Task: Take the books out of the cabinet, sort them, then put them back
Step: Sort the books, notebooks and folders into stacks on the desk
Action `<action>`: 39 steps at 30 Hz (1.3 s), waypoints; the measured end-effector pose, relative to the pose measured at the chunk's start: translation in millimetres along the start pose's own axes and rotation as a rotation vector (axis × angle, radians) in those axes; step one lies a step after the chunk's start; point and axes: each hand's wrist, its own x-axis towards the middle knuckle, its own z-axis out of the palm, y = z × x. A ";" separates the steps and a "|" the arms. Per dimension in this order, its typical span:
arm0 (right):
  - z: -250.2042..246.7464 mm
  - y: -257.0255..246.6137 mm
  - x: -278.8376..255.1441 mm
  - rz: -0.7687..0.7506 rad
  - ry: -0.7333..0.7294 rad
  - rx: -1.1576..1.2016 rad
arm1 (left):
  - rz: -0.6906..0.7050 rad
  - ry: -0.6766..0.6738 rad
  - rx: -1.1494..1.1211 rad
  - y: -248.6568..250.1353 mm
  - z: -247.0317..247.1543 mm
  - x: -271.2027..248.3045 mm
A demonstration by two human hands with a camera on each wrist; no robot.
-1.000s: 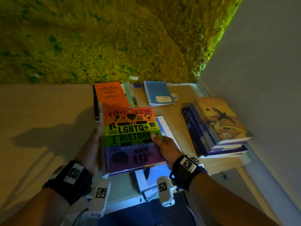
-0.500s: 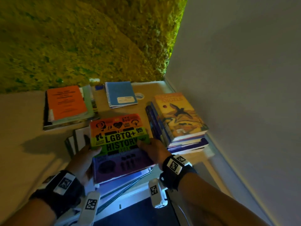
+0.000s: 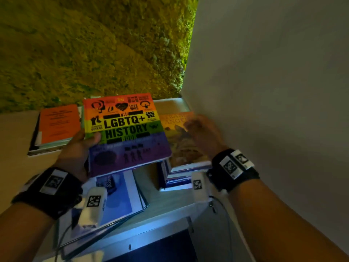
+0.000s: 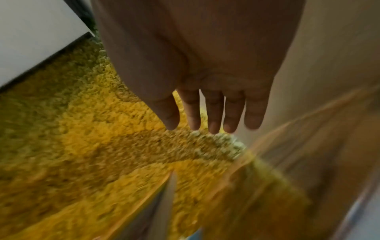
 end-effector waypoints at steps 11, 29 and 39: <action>-42.9 81.1 -3.9 0.542 -0.093 0.018 | -0.100 0.038 0.135 -33.0 -21.5 12.2; -35.5 91.0 -22.2 0.626 -0.139 0.123 | -0.216 -0.081 0.229 -45.3 -25.5 28.7; -33.2 91.0 -21.7 0.607 -0.122 0.202 | 0.003 0.037 1.098 -52.8 -5.4 40.4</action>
